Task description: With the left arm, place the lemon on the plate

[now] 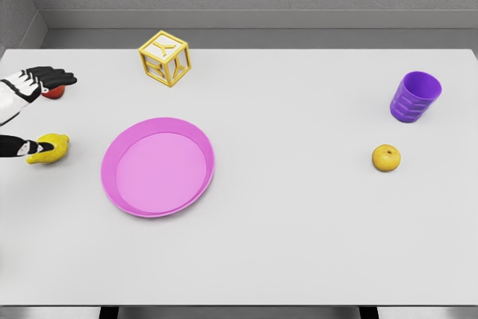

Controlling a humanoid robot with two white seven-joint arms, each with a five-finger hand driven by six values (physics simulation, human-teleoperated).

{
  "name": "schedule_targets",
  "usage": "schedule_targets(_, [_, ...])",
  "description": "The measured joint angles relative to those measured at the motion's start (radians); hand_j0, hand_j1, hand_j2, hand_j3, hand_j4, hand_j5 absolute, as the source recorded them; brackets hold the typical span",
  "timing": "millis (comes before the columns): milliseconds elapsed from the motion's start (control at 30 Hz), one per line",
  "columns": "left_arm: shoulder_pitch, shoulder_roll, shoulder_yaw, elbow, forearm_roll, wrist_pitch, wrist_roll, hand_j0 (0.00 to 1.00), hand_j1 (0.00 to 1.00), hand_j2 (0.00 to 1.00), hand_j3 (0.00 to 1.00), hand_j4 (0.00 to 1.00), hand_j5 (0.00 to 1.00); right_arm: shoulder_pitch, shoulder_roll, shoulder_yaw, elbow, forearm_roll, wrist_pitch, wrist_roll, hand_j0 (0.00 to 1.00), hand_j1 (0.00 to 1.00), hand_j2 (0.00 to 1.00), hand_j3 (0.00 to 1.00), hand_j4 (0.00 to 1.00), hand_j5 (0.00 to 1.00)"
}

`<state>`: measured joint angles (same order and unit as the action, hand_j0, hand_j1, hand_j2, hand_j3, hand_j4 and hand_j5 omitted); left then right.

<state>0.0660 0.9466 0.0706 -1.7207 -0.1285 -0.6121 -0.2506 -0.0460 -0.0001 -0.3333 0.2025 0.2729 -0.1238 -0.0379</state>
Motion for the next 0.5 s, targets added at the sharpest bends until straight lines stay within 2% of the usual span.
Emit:
schedule_targets(100, [0.003,-0.002,0.001,-0.003,-0.012,0.000,0.000,1.00,1.00,1.00,1.00,1.00,1.00,0.000,0.000,0.000,0.000,0.000,0.000,0.002,1.00,1.00,1.00,1.00,1.00,1.00])
schedule_targets(167, [0.005,-0.004,0.002,-0.001,-0.054,0.000,0.000,1.00,1.00,1.00,1.00,1.00,1.00,0.000,0.000,0.001,0.000,0.000,0.000,0.002,1.00,1.00,1.00,1.00,1.00,1.00])
schedule_targets(233, [0.057,-0.005,0.007,0.012,-0.090,0.000,0.000,1.00,1.00,1.00,1.00,1.00,1.00,0.000,0.000,0.001,0.000,0.000,0.000,0.002,1.00,1.00,1.00,1.00,1.00,1.00])
schedule_targets(500, [0.061,-0.004,0.032,0.147,-0.125,0.000,-0.033,1.00,1.00,1.00,1.00,1.00,1.00,0.000,0.000,0.002,0.000,0.000,0.001,0.003,1.00,1.00,1.00,1.00,1.00,1.00])
